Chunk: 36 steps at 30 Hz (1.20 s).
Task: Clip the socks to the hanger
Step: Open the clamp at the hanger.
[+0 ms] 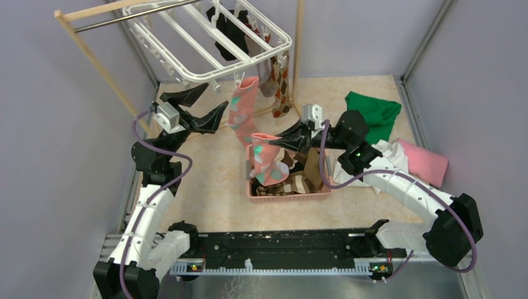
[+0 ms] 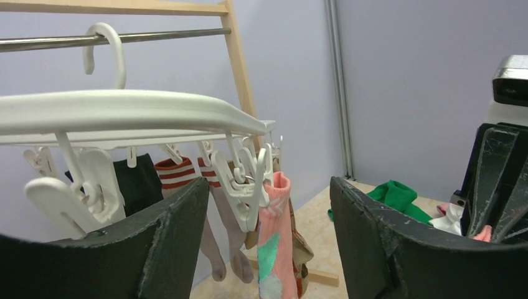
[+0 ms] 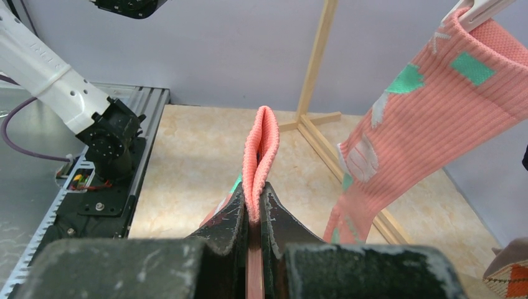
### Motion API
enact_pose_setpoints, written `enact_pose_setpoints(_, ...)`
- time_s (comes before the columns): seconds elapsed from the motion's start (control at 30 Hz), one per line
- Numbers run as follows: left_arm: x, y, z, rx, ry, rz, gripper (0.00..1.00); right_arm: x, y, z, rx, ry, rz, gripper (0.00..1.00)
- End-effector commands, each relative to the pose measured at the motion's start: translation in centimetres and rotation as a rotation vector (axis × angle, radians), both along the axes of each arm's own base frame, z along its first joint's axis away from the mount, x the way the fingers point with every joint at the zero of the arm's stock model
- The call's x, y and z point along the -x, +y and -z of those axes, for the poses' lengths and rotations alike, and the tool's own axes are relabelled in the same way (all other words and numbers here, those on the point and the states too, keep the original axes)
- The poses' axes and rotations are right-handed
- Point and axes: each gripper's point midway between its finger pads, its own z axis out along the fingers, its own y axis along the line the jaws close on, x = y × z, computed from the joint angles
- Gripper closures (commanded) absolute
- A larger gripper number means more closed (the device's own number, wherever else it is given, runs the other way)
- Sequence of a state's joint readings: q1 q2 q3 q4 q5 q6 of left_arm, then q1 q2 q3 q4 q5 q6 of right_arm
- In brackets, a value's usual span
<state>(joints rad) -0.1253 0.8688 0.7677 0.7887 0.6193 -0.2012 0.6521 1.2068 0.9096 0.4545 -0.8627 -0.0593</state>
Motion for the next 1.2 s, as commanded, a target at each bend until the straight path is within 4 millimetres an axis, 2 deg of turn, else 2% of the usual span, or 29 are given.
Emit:
enact_pose_setpoints(0.0, 0.1, -0.1, -2.7, 0.014, -0.06, 0.006, 0.24, 0.0, -0.1, -1.7, -0.038, -0.051, -0.009, 1.0)
enact_pose_setpoints(0.27, -0.7, -0.3, -3.0, 0.021, -0.049, 0.02, 0.29, 0.0, -0.1, -1.8, -0.039, -0.051, -0.009, 1.0)
enact_pose_setpoints(1.17, -1.0, -0.9, -4.0, 0.066, -0.05, 0.038, 0.43, 0.2, -0.2, -1.8, -0.042, -0.053, -0.007, 1.0)
